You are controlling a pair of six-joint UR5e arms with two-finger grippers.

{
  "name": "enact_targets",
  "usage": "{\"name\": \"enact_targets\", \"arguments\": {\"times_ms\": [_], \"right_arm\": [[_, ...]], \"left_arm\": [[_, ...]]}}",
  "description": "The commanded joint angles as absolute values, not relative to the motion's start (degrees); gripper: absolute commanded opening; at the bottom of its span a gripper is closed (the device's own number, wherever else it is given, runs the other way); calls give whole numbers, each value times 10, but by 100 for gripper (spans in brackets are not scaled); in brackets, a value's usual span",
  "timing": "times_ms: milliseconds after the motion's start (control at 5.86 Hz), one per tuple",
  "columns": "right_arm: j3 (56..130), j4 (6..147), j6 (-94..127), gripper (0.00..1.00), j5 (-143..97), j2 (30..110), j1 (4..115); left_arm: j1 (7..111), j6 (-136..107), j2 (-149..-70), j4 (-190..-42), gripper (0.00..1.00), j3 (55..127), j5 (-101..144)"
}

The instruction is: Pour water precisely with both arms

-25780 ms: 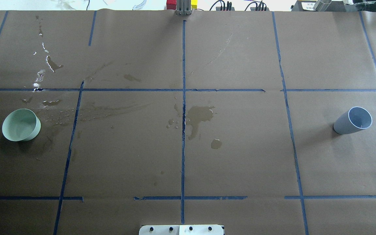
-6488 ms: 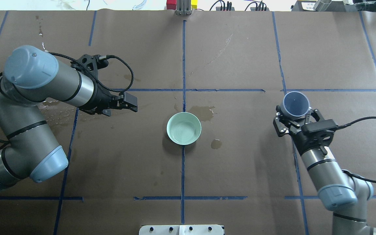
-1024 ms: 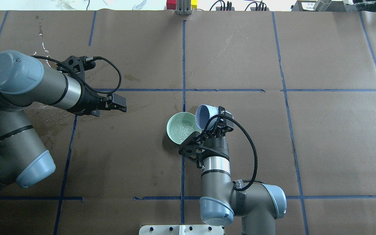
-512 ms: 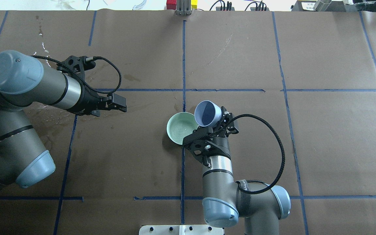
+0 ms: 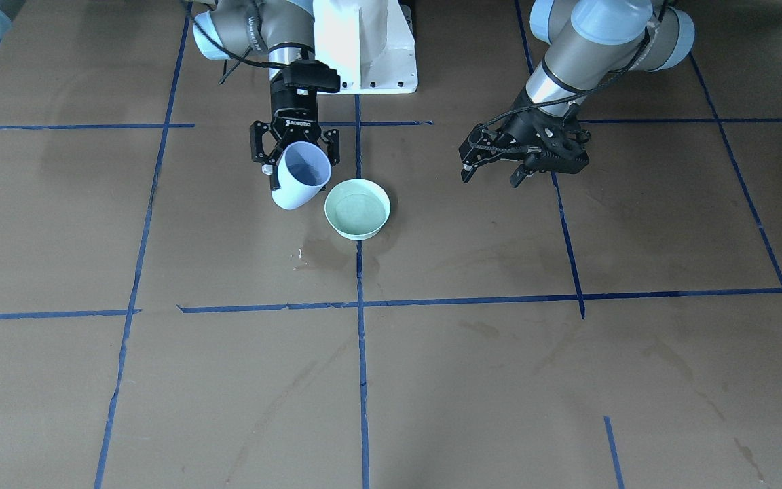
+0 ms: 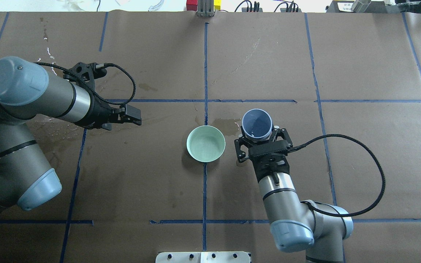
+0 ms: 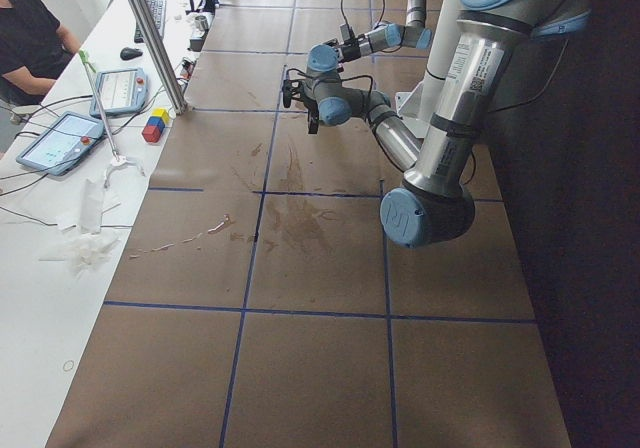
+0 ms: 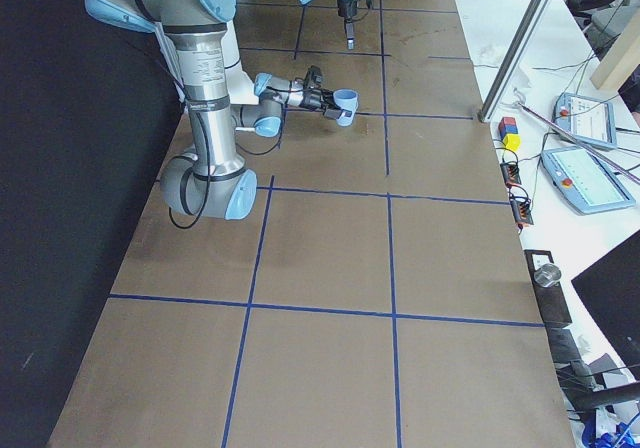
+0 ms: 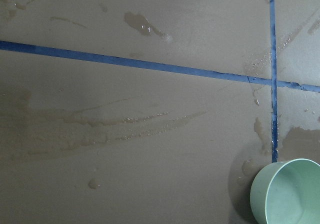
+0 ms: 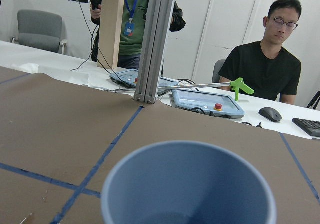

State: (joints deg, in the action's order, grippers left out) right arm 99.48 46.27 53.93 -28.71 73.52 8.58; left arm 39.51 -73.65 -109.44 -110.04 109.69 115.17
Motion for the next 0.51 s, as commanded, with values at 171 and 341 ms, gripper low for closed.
{"name": "enact_targets", "arguments": {"times_ms": [171, 341], "right_arm": [[1028, 316, 594, 3, -347, 878, 122], [1047, 286, 603, 3, -371, 953, 146]], "left_arm": [[395, -737, -1086, -1100, 99, 1097, 1141], [395, -737, -1085, -1100, 100, 1097, 1141]]}}
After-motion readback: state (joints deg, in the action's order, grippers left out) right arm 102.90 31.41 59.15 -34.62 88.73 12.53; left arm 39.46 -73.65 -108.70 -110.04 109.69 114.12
